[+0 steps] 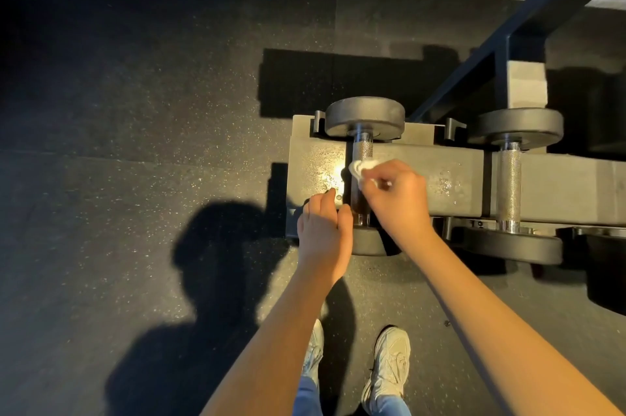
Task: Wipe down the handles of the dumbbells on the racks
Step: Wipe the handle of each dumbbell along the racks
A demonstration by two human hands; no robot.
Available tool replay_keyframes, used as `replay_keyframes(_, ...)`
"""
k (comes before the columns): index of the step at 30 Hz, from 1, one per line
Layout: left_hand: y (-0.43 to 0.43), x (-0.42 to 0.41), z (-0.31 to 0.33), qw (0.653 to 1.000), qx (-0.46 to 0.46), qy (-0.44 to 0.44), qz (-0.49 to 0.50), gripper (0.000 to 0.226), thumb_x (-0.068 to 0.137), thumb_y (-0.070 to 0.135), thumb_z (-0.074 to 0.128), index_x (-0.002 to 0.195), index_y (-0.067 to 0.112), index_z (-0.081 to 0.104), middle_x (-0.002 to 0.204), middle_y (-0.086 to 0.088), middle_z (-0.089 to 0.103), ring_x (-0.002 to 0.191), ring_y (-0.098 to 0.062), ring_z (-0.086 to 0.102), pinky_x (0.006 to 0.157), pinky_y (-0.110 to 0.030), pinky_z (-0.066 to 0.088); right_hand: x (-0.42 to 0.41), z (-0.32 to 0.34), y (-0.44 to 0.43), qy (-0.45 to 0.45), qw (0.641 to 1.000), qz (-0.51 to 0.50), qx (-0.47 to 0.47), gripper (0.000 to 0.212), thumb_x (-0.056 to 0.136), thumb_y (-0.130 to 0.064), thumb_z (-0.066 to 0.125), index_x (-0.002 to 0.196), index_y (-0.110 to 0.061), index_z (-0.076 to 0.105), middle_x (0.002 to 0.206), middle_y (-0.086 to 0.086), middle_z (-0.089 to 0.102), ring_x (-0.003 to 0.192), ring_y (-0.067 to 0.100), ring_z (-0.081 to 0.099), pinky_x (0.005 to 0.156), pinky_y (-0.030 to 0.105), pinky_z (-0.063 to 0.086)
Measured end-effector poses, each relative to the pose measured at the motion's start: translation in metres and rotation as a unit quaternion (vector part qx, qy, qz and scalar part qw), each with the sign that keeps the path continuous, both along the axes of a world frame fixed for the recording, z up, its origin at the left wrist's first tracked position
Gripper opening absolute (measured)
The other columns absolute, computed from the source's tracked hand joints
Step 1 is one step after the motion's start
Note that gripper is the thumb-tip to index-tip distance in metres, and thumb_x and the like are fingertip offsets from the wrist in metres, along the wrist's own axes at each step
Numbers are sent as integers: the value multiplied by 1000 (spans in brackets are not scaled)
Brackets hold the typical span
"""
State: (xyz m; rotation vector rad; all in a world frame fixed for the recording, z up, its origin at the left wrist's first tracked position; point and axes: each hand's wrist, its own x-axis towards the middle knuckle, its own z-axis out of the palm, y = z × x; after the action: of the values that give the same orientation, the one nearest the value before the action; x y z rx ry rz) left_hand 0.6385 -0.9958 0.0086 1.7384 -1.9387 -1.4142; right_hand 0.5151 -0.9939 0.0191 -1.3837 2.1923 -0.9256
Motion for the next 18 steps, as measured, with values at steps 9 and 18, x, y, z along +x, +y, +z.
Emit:
replay_keyframes(9, -2, 0, 1, 1000, 17, 2, 5, 50, 101, 36, 31, 149, 20, 25, 151, -2, 30, 139, -20, 25, 115, -45, 23, -12, 0, 8, 32, 996, 78, 13, 28, 78, 1, 71, 106, -4, 70, 95, 8, 64, 82, 15, 58, 77, 20, 48)
replay_keyframes(18, -21, 8, -12, 997, -31, -63, -33, 51, 102, 33, 24, 152, 22, 16, 160, 5, 10, 147, -10, 1, 121, -37, -2, -10, -7, -28, 42, 996, -28, -71, 10, 86, -5, 65, 93, -4, 72, 94, 5, 63, 79, 8, 54, 75, 14, 47)
